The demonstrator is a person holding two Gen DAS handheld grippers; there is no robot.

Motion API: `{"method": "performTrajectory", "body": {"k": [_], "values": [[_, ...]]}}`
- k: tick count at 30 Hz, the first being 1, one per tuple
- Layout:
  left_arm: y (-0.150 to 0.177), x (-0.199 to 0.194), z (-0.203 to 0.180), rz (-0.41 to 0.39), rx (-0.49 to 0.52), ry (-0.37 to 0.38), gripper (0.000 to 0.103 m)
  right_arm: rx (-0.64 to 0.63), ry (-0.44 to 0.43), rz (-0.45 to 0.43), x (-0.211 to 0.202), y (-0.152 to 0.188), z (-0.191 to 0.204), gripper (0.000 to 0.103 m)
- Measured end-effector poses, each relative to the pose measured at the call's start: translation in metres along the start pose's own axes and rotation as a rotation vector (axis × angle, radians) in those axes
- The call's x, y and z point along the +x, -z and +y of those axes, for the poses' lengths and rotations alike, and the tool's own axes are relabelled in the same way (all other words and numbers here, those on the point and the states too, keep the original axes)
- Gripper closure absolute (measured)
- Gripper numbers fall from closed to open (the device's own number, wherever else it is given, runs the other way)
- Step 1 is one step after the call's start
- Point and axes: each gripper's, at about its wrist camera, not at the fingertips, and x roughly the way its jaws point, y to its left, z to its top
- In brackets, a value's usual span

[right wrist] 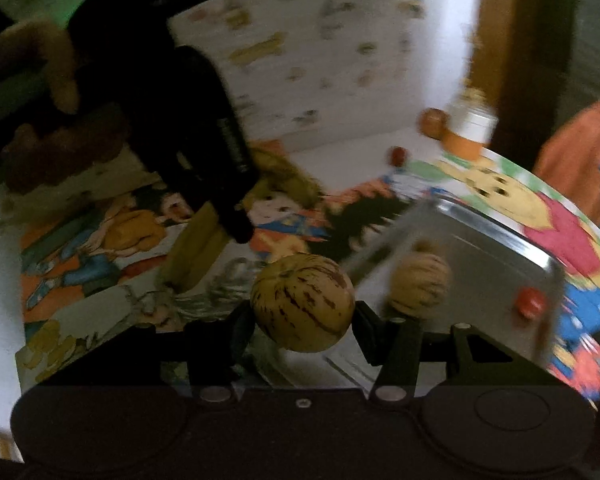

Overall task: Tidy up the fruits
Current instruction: 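Close the right tool on the striped melon while the left tool grasps the banana, then carry the striped melon with the right tool while the left tool carries the banana over the tray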

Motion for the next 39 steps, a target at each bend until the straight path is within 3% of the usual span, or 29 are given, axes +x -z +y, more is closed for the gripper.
{"method": "performTrajectory", "body": {"k": [8, 14, 25, 39], "values": [[0.005, -0.004, -0.054, 0.026, 0.085, 0.098, 0.064, 0.147, 0.156, -0.003, -0.03, 0.016, -0.044, 0.048], [0.008, 0.01, -0.094, 0.064, 0.157, 0.148, 0.064, 0.21, 0.218, 0.022, -0.032, 0.034, -0.066, 0.048], [0.0, 0.04, -0.123, 0.112, 0.193, 0.145, 0.064, 0.223, 0.211, 0.066, -0.009, 0.044, -0.083, 0.048], [-0.029, 0.05, -0.125, 0.066, 0.151, 0.116, 0.064, 0.189, 0.205, 0.045, 0.021, 0.032, -0.109, 0.048]]}}
